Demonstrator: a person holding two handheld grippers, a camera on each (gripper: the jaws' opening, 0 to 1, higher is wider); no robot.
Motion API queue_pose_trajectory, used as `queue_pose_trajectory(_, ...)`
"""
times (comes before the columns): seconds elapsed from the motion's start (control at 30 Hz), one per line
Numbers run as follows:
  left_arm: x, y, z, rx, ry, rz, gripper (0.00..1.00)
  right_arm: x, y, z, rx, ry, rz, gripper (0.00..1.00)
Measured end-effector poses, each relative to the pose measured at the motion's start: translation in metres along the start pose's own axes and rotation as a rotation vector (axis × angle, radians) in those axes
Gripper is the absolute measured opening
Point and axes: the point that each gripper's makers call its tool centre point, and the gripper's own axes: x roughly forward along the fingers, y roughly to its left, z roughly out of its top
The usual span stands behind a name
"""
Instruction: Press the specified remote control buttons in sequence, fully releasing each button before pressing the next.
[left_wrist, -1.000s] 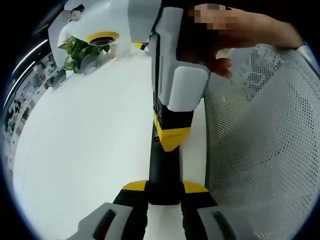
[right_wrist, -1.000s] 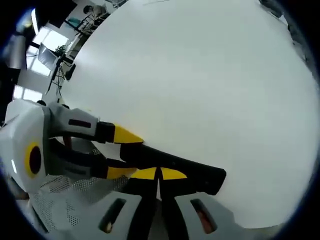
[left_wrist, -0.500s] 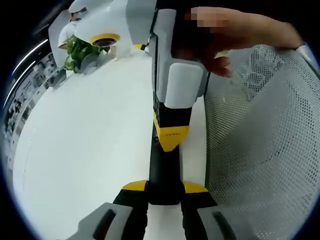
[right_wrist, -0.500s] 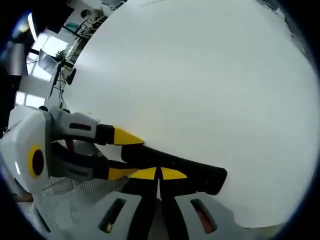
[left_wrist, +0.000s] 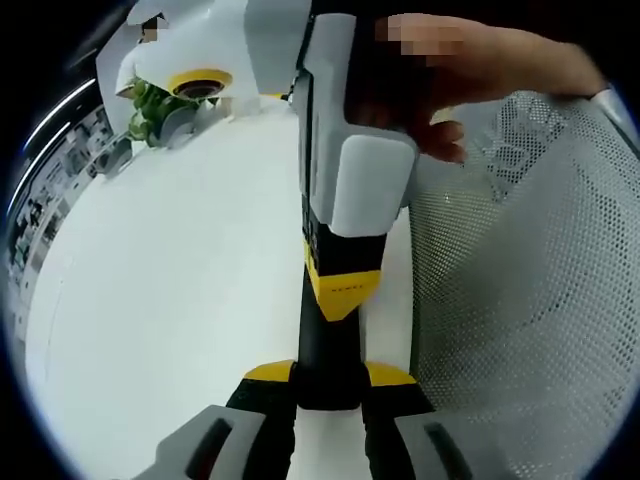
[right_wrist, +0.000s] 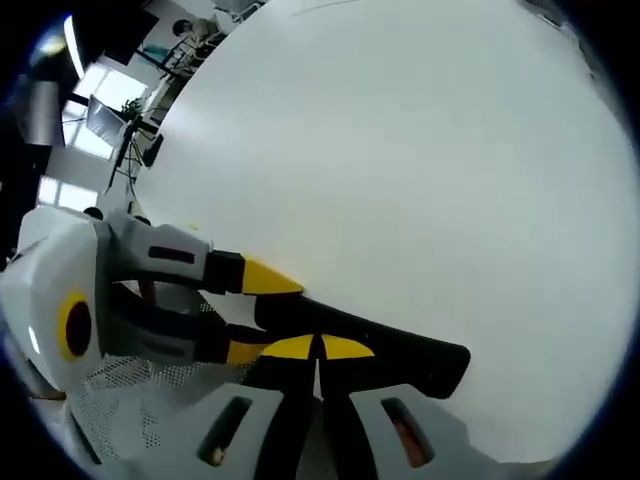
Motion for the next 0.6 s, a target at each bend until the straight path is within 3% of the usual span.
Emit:
queue_pose_trajectory(0.27, -0.0003, -0.0001, -0.0001, -0.005, -0.004, 0.001, 0.25, 0.0002, -0.0012, 0.0001, 0.009, 0.003, 0.004, 0.0)
queue_pose_trajectory(0.4, -0.0004, -0.0003, 0.0, -0.006, -0.004, 0.001, 0.25, 0.0016, -0.0002, 0.0004, -0.038, 0.004, -0.014, 0.0)
queue_pose_trajectory(0.6, -0.0005, -0.0003, 0.0004, -0.011, -0.009, 0.004, 0.25, 0.0006, -0.0017, -0.0001, -0.013, 0.002, 0.001, 0.0)
